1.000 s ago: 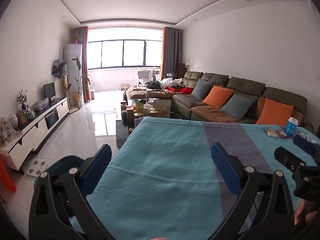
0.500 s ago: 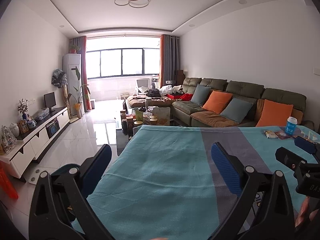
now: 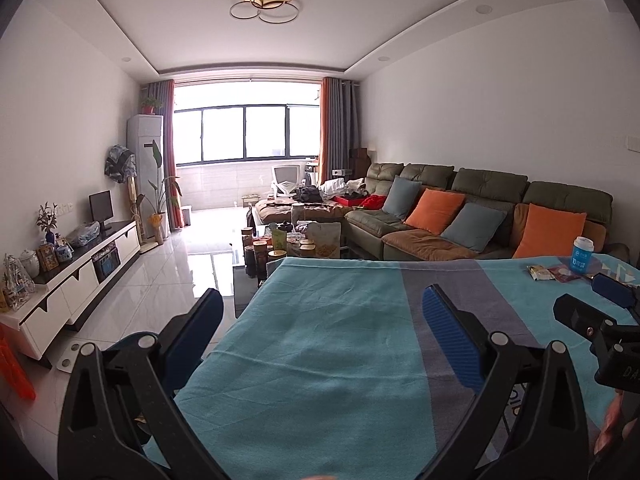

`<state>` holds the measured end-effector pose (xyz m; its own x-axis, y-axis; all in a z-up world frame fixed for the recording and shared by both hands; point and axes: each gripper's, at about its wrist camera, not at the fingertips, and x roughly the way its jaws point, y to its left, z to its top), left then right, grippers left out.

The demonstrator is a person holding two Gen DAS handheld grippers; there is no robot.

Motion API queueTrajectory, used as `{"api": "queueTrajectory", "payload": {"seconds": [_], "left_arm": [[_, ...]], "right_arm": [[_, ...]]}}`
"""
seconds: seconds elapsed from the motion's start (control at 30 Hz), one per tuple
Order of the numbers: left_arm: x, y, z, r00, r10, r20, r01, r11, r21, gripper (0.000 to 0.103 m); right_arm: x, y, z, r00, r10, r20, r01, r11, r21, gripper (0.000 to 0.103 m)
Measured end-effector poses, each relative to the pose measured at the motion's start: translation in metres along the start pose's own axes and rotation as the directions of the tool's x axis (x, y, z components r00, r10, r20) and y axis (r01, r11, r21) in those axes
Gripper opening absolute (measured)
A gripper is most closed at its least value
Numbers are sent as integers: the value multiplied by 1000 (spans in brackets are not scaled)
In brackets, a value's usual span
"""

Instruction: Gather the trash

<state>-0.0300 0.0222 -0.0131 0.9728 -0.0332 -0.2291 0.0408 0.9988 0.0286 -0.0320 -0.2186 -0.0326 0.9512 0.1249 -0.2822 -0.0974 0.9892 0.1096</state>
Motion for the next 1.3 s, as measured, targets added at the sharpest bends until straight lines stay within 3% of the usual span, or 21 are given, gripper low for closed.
{"api": "queueTrajectory", "payload": {"seconds": [1.3], "left_arm": [[1,1,-4,1000,-12,10,12,1000,10,98]], "right_arm": [[-11,-4,1,1000,-19,18,19,1000,20,96]]}}
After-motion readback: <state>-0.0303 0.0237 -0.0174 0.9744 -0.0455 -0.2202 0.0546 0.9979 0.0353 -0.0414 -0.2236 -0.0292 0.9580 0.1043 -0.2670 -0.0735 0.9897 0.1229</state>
